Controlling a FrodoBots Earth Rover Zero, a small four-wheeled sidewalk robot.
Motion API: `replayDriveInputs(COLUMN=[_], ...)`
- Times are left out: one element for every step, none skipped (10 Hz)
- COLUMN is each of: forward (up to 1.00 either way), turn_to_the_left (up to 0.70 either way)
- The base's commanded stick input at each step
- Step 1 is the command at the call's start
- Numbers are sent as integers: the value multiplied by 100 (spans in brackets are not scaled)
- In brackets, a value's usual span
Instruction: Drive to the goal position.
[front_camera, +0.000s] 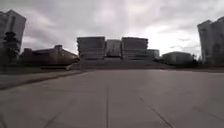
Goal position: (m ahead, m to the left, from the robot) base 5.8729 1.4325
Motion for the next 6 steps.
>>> replayDriveInputs(forward=[100,100,100,100,100,100], turn_to_the_left=[0,0,0,0,0,0])
